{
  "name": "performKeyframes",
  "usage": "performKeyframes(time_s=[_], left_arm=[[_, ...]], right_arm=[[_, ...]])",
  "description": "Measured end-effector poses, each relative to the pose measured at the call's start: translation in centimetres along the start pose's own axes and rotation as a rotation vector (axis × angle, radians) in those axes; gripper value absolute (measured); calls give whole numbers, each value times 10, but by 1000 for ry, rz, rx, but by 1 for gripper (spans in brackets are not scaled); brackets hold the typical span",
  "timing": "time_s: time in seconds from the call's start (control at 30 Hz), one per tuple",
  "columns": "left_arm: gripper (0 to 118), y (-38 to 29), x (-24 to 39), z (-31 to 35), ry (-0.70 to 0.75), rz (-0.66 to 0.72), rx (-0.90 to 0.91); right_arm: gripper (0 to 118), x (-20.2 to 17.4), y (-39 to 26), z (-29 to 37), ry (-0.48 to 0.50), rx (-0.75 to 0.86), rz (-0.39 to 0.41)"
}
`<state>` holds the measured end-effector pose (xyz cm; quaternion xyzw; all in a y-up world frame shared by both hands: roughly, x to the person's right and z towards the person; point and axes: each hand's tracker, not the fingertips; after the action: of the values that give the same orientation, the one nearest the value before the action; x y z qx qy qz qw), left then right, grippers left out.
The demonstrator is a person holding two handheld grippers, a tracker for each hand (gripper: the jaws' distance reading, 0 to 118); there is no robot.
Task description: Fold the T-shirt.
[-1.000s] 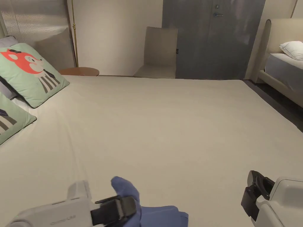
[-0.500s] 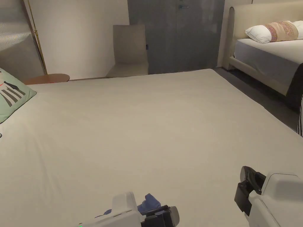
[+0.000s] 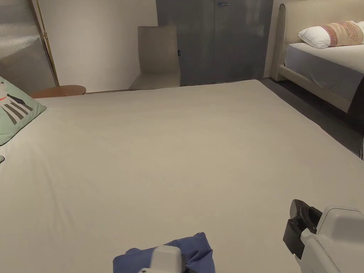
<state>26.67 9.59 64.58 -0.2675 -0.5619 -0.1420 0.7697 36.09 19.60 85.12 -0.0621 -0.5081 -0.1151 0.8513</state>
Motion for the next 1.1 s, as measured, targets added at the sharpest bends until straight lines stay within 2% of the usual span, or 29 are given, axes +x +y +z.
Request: performKeyframes(time_s=[0.1,0.2,0.3,0.5,0.6,0.7,0.83,0.9,1.07,1.1], left_arm=[[1,-11,38,-15,-55,-57,-29],[1,-17,57,-23,-206,-20,-63],[1,-15,66,-18,-266,-2,-82],[1,25,12,35,-230,126,132],[1,41,-34,68,-149,204,245],[1,42,-77,96,-68,284,314],[1,27,-123,120,39,344,324],[1,15,-140,126,66,374,306],[1,-11,-169,127,55,461,223],[2,-15,-175,125,14,485,197]], right_arm=[[1,3,0,3,-7,1,8],[1,8,1,6,-21,0,20],[1,13,3,7,-32,0,24],[1,8,12,8,-6,22,25],[1,-12,11,2,82,12,52],[1,-39,-2,-12,189,-81,121],[1,-69,-42,-43,346,-358,117],[1,-81,-67,-58,384,-491,133],[1,-106,-110,-80,355,-642,290],[1,-108,-112,-83,345,-651,310]])
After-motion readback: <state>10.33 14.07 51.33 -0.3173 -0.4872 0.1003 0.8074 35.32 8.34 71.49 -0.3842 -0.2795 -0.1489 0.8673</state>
